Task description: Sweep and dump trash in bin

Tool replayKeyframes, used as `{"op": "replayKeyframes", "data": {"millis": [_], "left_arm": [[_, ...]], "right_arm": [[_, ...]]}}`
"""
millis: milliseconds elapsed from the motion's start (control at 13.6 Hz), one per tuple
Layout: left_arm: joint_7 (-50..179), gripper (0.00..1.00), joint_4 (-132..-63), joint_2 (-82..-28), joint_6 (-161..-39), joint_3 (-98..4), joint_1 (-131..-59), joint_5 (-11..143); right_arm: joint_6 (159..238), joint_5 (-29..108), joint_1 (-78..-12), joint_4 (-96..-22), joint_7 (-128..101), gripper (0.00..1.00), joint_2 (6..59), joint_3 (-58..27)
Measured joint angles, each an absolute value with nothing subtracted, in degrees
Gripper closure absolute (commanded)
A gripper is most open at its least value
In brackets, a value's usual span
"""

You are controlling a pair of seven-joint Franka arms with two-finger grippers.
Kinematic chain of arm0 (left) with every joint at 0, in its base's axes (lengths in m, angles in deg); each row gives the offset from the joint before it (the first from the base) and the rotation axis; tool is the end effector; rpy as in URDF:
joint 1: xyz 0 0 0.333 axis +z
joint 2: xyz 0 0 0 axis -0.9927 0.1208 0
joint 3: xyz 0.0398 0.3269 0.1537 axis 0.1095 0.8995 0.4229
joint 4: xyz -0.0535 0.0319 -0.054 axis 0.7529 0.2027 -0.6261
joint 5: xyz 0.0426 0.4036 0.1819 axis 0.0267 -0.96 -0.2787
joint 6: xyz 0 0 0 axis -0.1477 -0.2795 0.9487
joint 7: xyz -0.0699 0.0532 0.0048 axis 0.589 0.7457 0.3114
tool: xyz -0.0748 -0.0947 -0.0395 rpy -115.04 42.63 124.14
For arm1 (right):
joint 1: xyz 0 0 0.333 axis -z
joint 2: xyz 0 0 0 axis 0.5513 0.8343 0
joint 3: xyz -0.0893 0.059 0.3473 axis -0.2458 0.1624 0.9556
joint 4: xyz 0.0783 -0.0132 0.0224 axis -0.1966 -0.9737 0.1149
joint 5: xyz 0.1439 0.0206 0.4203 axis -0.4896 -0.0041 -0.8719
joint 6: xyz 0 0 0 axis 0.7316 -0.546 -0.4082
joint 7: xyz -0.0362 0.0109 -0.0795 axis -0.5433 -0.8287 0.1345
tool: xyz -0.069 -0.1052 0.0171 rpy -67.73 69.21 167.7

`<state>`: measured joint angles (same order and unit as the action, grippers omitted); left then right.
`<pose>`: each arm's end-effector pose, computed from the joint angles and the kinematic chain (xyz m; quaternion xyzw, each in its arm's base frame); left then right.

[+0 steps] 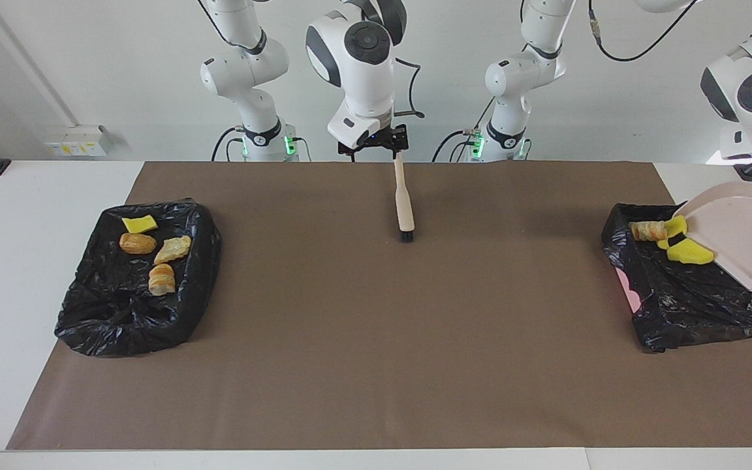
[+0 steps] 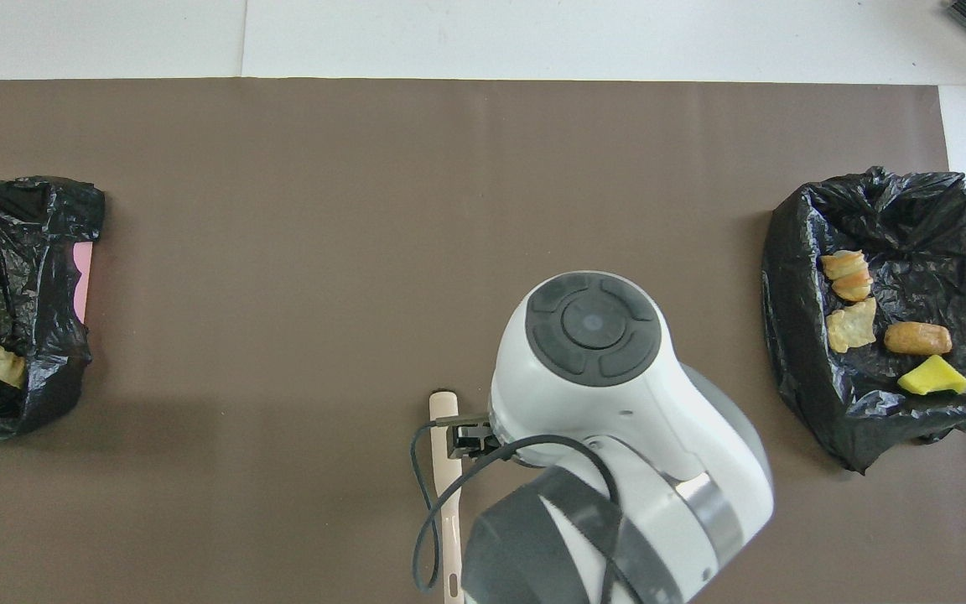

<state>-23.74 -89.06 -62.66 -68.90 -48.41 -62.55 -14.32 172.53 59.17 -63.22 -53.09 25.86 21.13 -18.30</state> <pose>0.6007 0.2522 0.5908 -0.7251 0.5273 0.2870 0.3374 0.4961 0.3671 0.5449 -0.9911 -0.0207 0.1274 0.0338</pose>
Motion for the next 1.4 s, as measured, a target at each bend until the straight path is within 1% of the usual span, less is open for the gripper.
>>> {"op": "replayKeyframes", "data": {"millis": [221,295,443,590,738,886,1107,1255,1402], "left_arm": [[-29.4,1.00,-84.2,-62.9,-68.6,-48.4,-62.8,-13.8],[-31.2,1.00,-82.4,-62.9,-68.5,-48.4,-62.8,-11.3],[-32.7,1.00,-79.8,-63.1,-67.8,-48.4,-62.8,0.7],[-30.0,1.00,-79.6,-63.2,-67.6,-48.2,-62.8,11.3],[-22.4,1.00,-80.0,-63.1,-66.5,-48.4,-62.9,19.9],[-12.1,1.00,-80.3,-63.1,-65.2,-48.8,-64.2,27.9],[11.5,1.00,-81.6,-63.2,-64.5,-49.2,-71.3,34.0],[28.4,1.00,-83.3,-63.1,-64.5,-49.5,-78.7,36.2],[38.4,1.00,-85.1,-63.0,-64.9,-49.6,-84.7,39.4]], "right_arm": [[172.3,59.2,-58.9,-50.6,19.6,0.00,20.6,-18.4],[172.3,59.2,-57.5,-50.3,16.9,0.00,20.2,-18.5],[171.9,59.2,-53.9,-49.8,10.6,0.00,19.4,-18.8],[171.6,59.5,-50.4,-49.5,5.5,0.00,18.6,-19.0],[171.4,62.1,-47.3,-49.4,2.5,0.00,17.8,-19.1],[171.4,66.0,-45.9,-49.1,0.6,0.00,17.3,-19.2],[170.5,68.1,-42.9,-47.0,-3.5,0.00,17.0,-19.5],[169.9,68.7,-39.6,-46.3,-4.6,0.00,17.0,-20.3],[169.8,70.5,-37.1,-46.2,-5.0,0.00,17.0,-21.5]]}}
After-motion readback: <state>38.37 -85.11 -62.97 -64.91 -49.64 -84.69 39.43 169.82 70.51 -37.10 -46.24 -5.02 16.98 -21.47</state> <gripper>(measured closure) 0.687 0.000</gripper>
